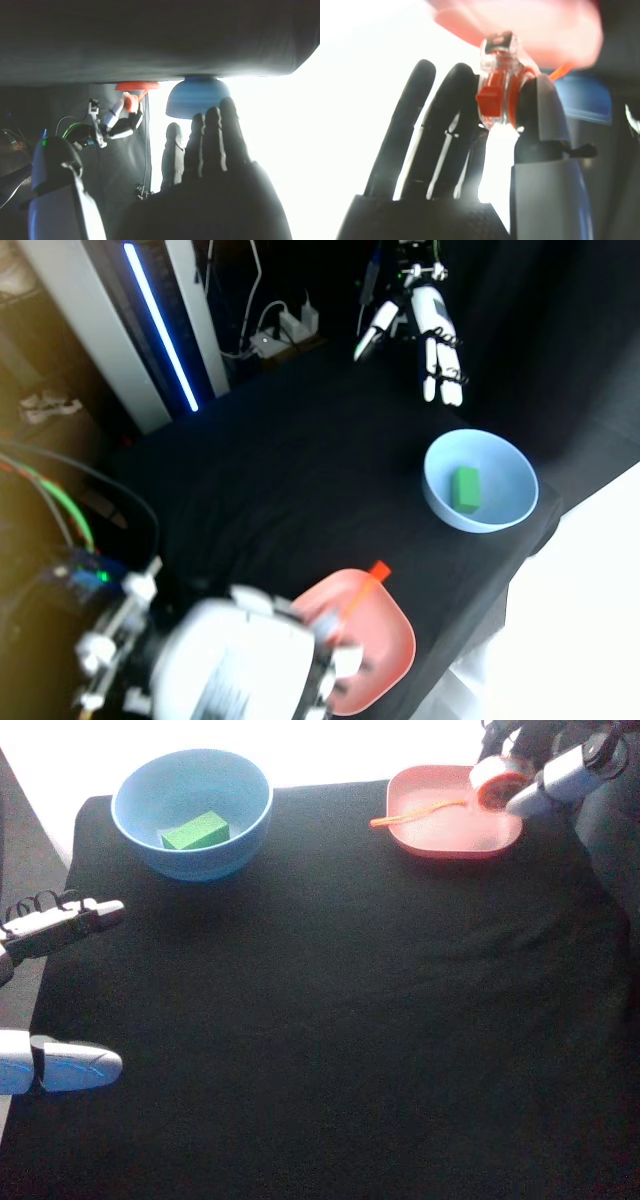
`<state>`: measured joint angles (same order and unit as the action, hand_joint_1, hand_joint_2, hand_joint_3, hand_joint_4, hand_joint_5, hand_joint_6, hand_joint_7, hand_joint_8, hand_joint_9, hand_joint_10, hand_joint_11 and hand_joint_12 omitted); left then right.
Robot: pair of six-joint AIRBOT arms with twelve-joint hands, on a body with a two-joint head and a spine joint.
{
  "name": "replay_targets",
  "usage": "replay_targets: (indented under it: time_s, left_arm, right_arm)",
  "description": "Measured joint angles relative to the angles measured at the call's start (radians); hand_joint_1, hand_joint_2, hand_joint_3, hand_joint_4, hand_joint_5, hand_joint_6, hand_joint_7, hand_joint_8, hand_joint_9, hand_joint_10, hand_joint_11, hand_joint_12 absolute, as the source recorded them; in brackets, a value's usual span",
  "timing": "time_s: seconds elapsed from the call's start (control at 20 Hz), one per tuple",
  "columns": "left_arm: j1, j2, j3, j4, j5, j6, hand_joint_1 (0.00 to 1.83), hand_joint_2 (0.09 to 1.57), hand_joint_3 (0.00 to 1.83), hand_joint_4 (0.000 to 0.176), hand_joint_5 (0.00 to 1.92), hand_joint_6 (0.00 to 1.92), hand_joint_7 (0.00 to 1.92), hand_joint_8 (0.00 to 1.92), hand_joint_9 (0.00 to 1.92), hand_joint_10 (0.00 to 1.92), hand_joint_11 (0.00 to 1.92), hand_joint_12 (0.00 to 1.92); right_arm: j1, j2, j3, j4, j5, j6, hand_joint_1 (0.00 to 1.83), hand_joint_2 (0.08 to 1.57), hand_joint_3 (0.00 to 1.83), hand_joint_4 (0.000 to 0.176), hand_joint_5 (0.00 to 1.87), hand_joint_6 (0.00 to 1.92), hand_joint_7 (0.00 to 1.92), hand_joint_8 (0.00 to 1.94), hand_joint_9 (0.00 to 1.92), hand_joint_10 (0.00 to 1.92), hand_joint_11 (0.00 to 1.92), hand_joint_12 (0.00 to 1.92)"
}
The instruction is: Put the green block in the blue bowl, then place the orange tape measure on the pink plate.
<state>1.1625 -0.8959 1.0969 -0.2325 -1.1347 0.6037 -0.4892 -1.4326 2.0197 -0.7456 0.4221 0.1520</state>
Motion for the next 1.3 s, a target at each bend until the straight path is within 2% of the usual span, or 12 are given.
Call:
replay_targets:
  time_s: [0.1, 0.2, 0.3, 0.55, 0.65, 0.7, 0.8, 0.95, 1.0, 1.05, 1.2, 1.3]
  left_arm:
    - [0.0, 0.0, 0.0, 0.003, -0.002, -0.002, 0.68, 0.83, 0.01, 0.087, 0.17, 0.0, 0.09, 0.0, 0.04, 0.0, 0.02, 0.08]
    - [0.0, 0.0, 0.002, -0.001, -0.003, -0.002, 0.67, 0.84, 0.01, 0.084, 0.18, 0.0, 0.09, 0.0, 0.04, 0.0, 0.03, 0.1]
    - [0.0, 0.0, 0.002, -0.004, -0.007, -0.003, 0.66, 0.85, 0.01, 0.078, 0.18, 0.0, 0.1, 0.0, 0.05, 0.0, 0.04, 0.11]
    - [0.001, 0.0, 0.002, -0.001, -0.027, -0.004, 0.68, 0.85, 0.0, 0.078, 0.18, 0.0, 0.11, 0.0, 0.07, 0.0, 0.0, 0.22]
    - [0.001, 0.003, 0.001, -0.003, -0.039, -0.005, 0.7, 0.83, 0.0, 0.085, 0.17, 0.0, 0.1, 0.0, 0.07, 0.0, 0.0, 0.17]
    - [0.001, 0.008, -0.003, -0.003, -0.048, -0.005, 0.69, 0.82, 0.0, 0.11, 0.16, 0.0, 0.12, 0.0, 0.1, 0.0, 0.0, 0.24]
    - [0.002, 0.03, -0.015, -0.008, -0.088, -0.006, 0.74, 0.86, 0.01, 0.095, 0.11, 0.0, 0.06, 0.0, 0.06, 0.0, 0.0, 0.11]
    - [0.002, 0.053, -0.016, -0.017, -0.213, -0.006, 0.76, 0.87, 0.01, 0.111, 0.1, 0.0, 0.09, 0.01, 0.1, 0.02, 0.02, 0.09]
    - [0.002, 0.053, -0.016, -0.026, -0.246, -0.006, 0.71, 0.89, 0.02, 0.137, 0.11, 0.0, 0.1, 0.01, 0.11, 0.02, 0.03, 0.1]
    - [0.002, 0.053, -0.016, -0.026, -0.274, -0.003, 0.64, 0.9, 0.02, 0.167, 0.12, 0.01, 0.09, 0.01, 0.1, 0.01, 0.02, 0.1]
    - [-0.01, 0.053, -0.03, -0.032, -0.39, 0.014, 0.56, 0.97, 0.02, 0.106, 0.12, 0.0, 0.13, 0.0, 0.11, 0.0, 0.02, 0.08]
    - [-0.01, 0.061, -0.039, -0.053, -0.415, 0.031, 0.55, 0.96, 0.01, 0.107, 0.11, 0.0, 0.14, 0.01, 0.12, 0.01, 0.08, 0.11]
  right_arm:
    - [0.0, -0.007, -0.002, 0.0, 0.008, 0.006, 1.09, 0.87, 0.0, 0.0, 0.44, 0.01, 0.64, 0.08, 0.77, 0.19, 0.56, 1.09]
    - [0.0, -0.009, -0.003, 0.001, 0.016, 0.011, 0.9, 0.86, 0.0, 0.071, 0.15, 0.0, 0.29, 0.0, 0.3, 0.01, 0.01, 0.91]
    - [0.001, -0.009, -0.005, 0.0, 0.02, 0.011, 0.82, 0.85, 0.0, 0.106, 0.06, 0.01, 0.16, 0.0, 0.15, 0.01, 0.0, 0.44]
    - [0.001, 0.031, -0.096, 0.018, 0.071, 0.01, 0.81, 0.81, 0.0, 0.171, 0.0, 0.0, 0.0, 0.0, 0.0, 0.0, 0.0, 0.04]
    - [0.001, 0.078, -0.16, 0.092, 0.145, 0.011, 0.8, 0.8, 0.0, 0.176, 0.0, 0.0, 0.0, 0.0, 0.0, 0.0, 0.0, 0.0]
    - [0.001, 0.124, -0.206, 0.129, 0.201, 0.011, 0.83, 0.81, 0.0, 0.176, 0.0, 0.0, 0.0, 0.0, 0.0, 0.0, 0.0, 0.0]
    - [-0.002, 0.212, -0.281, 0.223, 0.303, 0.01, 0.71, 0.76, 0.0, 0.176, 0.0, 0.0, 0.0, 0.0, 0.0, 0.0, 0.0, 0.0]
    - [-0.073, 0.296, -0.367, 0.435, 0.502, -0.009, 0.64, 0.88, 0.03, 0.127, 0.0, 0.0, 0.0, 0.0, 0.0, 0.0, 0.02, 0.01]
    - [-0.098, 0.308, -0.394, 0.47, 0.548, -0.023, 0.59, 0.86, 0.02, 0.123, 0.0, 0.0, 0.0, 0.0, 0.01, 0.0, 0.05, 0.02]
    - [-0.126, 0.322, -0.427, 0.505, 0.594, -0.042, 0.56, 0.89, 0.03, 0.165, 0.0, 0.0, 0.02, 0.01, 0.0, 0.0, 0.03, 0.02]
    - [-0.283, 0.357, -0.537, 0.661, 0.83, -0.09, 0.6, 0.9, 0.0, 0.171, 0.0, 0.0, 0.0, 0.0, 0.0, 0.0, 0.0, 0.0]
    - [-0.367, 0.358, -0.563, 0.748, 0.892, -0.098, 0.64, 0.88, 0.0, 0.127, 0.0, 0.0, 0.03, 0.01, 0.0, 0.0, 0.0, 0.0]
